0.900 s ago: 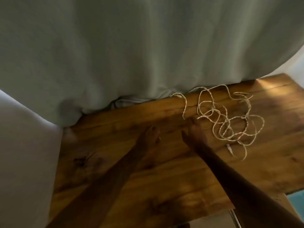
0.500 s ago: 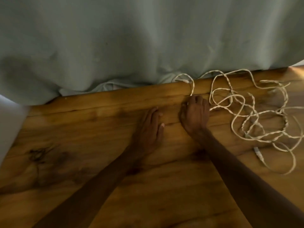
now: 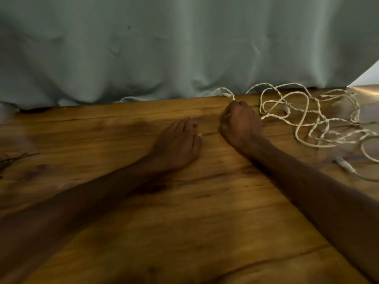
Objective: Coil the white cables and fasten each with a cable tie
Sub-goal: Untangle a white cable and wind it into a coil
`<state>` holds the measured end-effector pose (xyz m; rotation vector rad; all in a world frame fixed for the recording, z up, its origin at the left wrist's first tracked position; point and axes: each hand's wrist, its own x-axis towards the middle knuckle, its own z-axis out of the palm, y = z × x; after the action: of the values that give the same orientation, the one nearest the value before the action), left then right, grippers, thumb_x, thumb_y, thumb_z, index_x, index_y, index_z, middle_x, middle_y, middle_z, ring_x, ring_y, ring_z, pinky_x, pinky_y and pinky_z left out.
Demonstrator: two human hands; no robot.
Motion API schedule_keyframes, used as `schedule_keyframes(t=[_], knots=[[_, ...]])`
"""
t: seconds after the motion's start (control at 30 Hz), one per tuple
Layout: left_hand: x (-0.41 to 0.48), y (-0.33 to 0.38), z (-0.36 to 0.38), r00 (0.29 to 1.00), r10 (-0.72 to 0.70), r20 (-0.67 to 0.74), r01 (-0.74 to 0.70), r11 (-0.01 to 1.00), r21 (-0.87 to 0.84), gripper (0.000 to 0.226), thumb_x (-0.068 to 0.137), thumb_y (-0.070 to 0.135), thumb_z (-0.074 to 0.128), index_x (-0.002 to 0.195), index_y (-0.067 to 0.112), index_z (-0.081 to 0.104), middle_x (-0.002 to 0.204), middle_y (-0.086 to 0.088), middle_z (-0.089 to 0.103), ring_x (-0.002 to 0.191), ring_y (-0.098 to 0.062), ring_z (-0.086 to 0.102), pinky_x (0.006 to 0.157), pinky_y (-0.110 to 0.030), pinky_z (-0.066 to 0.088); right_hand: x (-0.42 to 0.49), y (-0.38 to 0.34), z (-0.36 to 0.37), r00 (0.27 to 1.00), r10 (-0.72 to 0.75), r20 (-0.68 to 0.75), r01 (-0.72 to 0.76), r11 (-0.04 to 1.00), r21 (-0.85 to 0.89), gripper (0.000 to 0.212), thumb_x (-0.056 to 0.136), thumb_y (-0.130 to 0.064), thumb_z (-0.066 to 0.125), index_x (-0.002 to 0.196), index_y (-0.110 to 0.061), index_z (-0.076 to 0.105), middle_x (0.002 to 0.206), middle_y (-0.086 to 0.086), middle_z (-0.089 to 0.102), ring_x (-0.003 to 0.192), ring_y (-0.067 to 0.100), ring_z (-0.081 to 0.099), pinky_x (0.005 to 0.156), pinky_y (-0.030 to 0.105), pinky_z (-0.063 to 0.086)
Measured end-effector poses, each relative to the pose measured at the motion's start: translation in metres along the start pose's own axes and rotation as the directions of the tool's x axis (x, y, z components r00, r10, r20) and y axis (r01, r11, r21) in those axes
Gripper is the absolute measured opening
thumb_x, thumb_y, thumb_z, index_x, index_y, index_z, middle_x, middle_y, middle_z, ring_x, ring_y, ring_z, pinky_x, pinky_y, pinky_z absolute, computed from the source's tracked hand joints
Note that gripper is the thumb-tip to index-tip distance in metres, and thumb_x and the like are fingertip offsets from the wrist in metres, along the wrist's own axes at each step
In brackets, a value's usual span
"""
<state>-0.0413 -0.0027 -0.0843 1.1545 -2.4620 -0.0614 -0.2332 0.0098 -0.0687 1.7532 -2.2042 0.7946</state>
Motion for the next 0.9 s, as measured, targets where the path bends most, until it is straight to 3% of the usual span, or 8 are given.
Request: schedule_keyframes(t=[0.17, 0.37, 0.5, 0.6, 0.67, 0.77, 0.83, 0.9], knots=[[0.003, -0.003, 0.001, 0.998, -0.016, 0.066, 0.016, 1.0, 0.004, 0.045, 0.109, 0.04, 0.035, 0.144, 0.014, 0.042, 0.148, -0.009, 0.051, 0.137, -0.024, 0.045, 0.114, -0.036, 0.032, -0.014, 0.001, -0.002, 0.999, -0.017, -0.048, 0.018, 0.999, 0.032, 0.033, 0.095, -0.026, 0.057, 0.122, -0.006, 0.057, 0.121, 0.017, 0.063, 0.11, 0.036, 0.062, 0.086, 0.04, 0.049], [-0.007, 0.005, -0.007, 0.996, -0.048, 0.073, 0.049, 0.999, -0.011, 0.043, 0.108, 0.037, 0.04, 0.139, 0.009, 0.048, 0.141, -0.015, 0.056, 0.129, -0.029, 0.052, 0.107, -0.038, 0.038, -0.058, -0.01, -0.033, 1.0, 0.005, -0.002, -0.004, 0.999, 0.042, 0.022, 0.093, -0.03, 0.064, 0.106, -0.012, 0.064, 0.108, 0.014, 0.07, 0.101, 0.036, 0.066, 0.08, 0.039, 0.05], [-0.025, 0.01, -0.014, 0.971, -0.15, -0.188, 0.13, 0.985, -0.112, 0.05, 0.092, 0.023, 0.058, 0.135, 0.003, 0.044, 0.134, -0.018, 0.05, 0.124, -0.035, 0.049, 0.105, -0.041, 0.041, -0.095, -0.01, -0.051, 0.99, -0.008, 0.138, -0.014, 0.988, 0.155, 0.012, 0.077, -0.027, 0.06, 0.076, -0.015, 0.062, 0.085, 0.007, 0.069, 0.081, 0.029, 0.066, 0.069, 0.035, 0.051], [-0.042, 0.015, -0.023, 0.872, -0.155, -0.464, 0.094, 0.984, -0.153, 0.072, 0.079, 0.023, 0.066, 0.143, 0.005, 0.036, 0.15, -0.018, 0.035, 0.141, -0.035, 0.033, 0.12, -0.043, 0.03, -0.106, 0.0, -0.054, 0.986, -0.075, 0.152, 0.039, 0.972, 0.231, 0.019, 0.07, -0.033, 0.053, 0.071, -0.016, 0.062, 0.075, 0.003, 0.067, 0.071, 0.022, 0.065, 0.068, 0.042, 0.056], [-0.052, 0.016, -0.031, 0.834, -0.149, -0.53, 0.042, 0.977, -0.21, 0.071, 0.082, 0.026, 0.069, 0.143, 0.01, 0.038, 0.152, -0.013, 0.037, 0.143, -0.029, 0.033, 0.12, -0.041, 0.03, -0.117, -0.011, -0.075, 0.99, -0.088, 0.11, 0.051, 0.951, 0.304, 0.01, 0.077, -0.016, 0.06, 0.074, -0.016, 0.07, 0.073, 0.002, 0.07, 0.07, 0.019, 0.066, 0.069, 0.04, 0.056], [-0.064, 0.012, -0.047, 0.872, -0.1, -0.48, -0.087, 0.932, -0.352, 0.025, 0.098, 0.03, 0.062, 0.117, 0.013, 0.064, 0.116, -0.002, 0.068, 0.109, -0.013, 0.059, 0.097, -0.039, 0.048, -0.124, -0.02, -0.098, 0.992, -0.118, 0.048, 0.092, 0.921, 0.378, 0.025, 0.089, 0.0, 0.059, 0.093, -0.017, 0.078, 0.074, -0.006, 0.068, 0.066, 0.008, 0.06, 0.062, 0.011, 0.043], [-0.072, 0.009, -0.063, 0.942, -0.128, -0.31, -0.089, 0.797, -0.598, 0.034, 0.104, 0.036, 0.058, 0.087, 0.011, 0.074, 0.084, 0.001, 0.077, 0.079, -0.008, 0.069, 0.08, -0.033, 0.05, -0.119, -0.021, -0.104, 0.994, -0.106, 0.028, 0.086, 0.908, 0.411, 0.027, 0.092, -0.002, 0.058, 0.091, -0.019, 0.079, 0.068, -0.007, 0.064, 0.06, 0.009, 0.055, 0.054, 0.013, 0.037], [-0.08, 0.005, -0.077, 0.989, -0.075, -0.129, -0.055, 0.62, -0.783, 0.053, 0.103, 0.046, 0.058, 0.068, 0.008, 0.07, 0.066, -0.008, 0.073, 0.063, -0.022, 0.07, 0.078, -0.035, 0.056, -0.108, -0.02, -0.106, 0.993, -0.074, 0.092, 0.029, 0.909, 0.416, 0.029, 0.094, -0.006, 0.058, 0.086, -0.025, 0.078, 0.066, -0.009, 0.064, 0.063, 0.012, 0.057, 0.058, 0.022, 0.038]])
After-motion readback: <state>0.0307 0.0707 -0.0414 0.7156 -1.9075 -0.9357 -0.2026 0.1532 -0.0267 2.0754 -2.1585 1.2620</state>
